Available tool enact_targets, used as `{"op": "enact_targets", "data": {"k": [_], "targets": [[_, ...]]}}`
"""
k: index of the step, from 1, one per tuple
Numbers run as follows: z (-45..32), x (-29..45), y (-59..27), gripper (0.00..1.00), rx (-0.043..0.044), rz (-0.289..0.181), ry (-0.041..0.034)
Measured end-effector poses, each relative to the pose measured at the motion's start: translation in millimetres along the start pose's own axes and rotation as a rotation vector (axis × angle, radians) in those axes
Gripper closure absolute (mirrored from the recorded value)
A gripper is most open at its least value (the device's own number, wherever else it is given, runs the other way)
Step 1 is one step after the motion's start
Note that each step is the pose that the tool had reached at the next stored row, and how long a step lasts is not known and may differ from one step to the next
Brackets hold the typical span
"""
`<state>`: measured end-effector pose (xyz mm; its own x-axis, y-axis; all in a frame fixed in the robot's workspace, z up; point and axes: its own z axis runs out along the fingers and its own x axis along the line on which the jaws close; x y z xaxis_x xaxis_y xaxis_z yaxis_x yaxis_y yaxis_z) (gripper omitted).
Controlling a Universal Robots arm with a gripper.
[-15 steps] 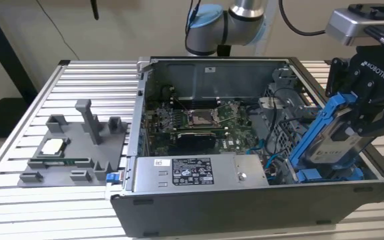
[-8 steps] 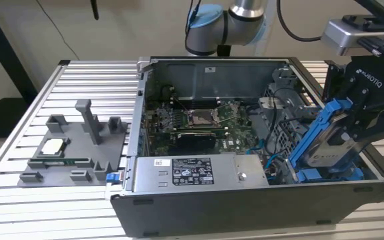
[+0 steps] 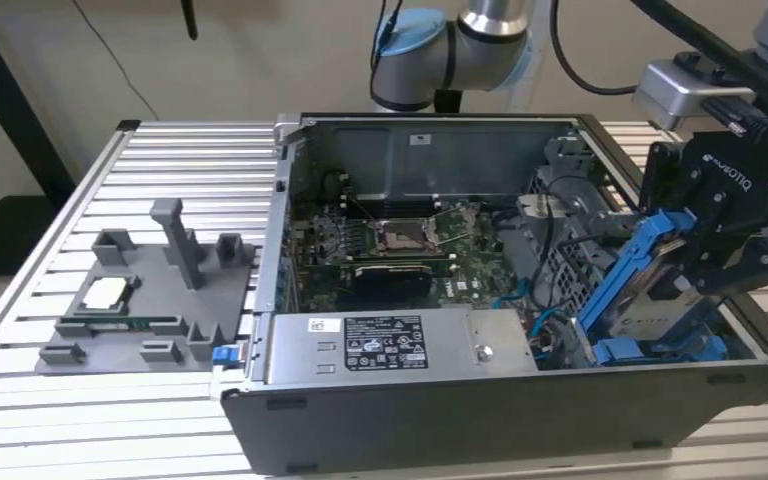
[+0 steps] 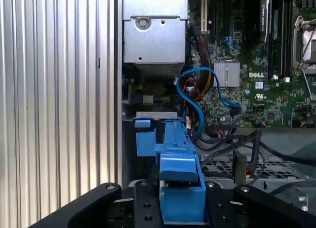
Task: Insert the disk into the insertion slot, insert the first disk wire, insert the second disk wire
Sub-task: 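Insert the disk into the insertion slot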
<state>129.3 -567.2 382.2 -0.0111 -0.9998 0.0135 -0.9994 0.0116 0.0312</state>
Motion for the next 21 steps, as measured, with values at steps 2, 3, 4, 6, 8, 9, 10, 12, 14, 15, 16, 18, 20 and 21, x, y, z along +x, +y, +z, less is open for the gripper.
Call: {"op": "enact_targets", "data": {"k": [2, 3, 4, 6, 8, 9, 10, 12, 14, 15, 16, 18, 20, 21], "targets": [[0.0, 0.0, 0.0, 0.66, -0.0004, 0.000, 0.0003], [-0.1, 0.0, 0.0, 0.60, -0.0005, 0.000, 0.0002], [-0.2, 0.1, 0.1, 0.60, -0.0004, 0.000, -0.0001], [-2.0, 0.1, 0.2, 0.60, -0.0005, 0.000, -0.0001], [-5.6, 0.2, 0.3, 0.60, -0.0005, 0.000, 0.0000], [-7.5, 0.1, 0.3, 0.60, -0.0006, 0.000, 0.0000], [-9.3, 0.1, 0.4, 0.60, -0.0006, 0.000, 0.0002], [-12.3, -0.4, 0.5, 0.60, -0.0005, 0.000, 0.0001], [-13.5, -1.4, 0.7, 0.60, -0.0006, 0.000, -0.0002], [-13.6, -2.3, 0.9, 0.60, -0.0006, 0.000, -0.0004], [-13.6, -3.4, 1.1, 0.60, -0.0006, 0.000, -0.0017], [-13.7, -5.5, 1.2, 0.60, -0.0006, 0.000, -0.0057], [-14.0, -8.2, 1.6, 0.60, -0.0006, 0.000, -0.0065], [-14.0, -9.7, 2.0, 0.60, -0.0006, 0.000, -0.0072]]}}
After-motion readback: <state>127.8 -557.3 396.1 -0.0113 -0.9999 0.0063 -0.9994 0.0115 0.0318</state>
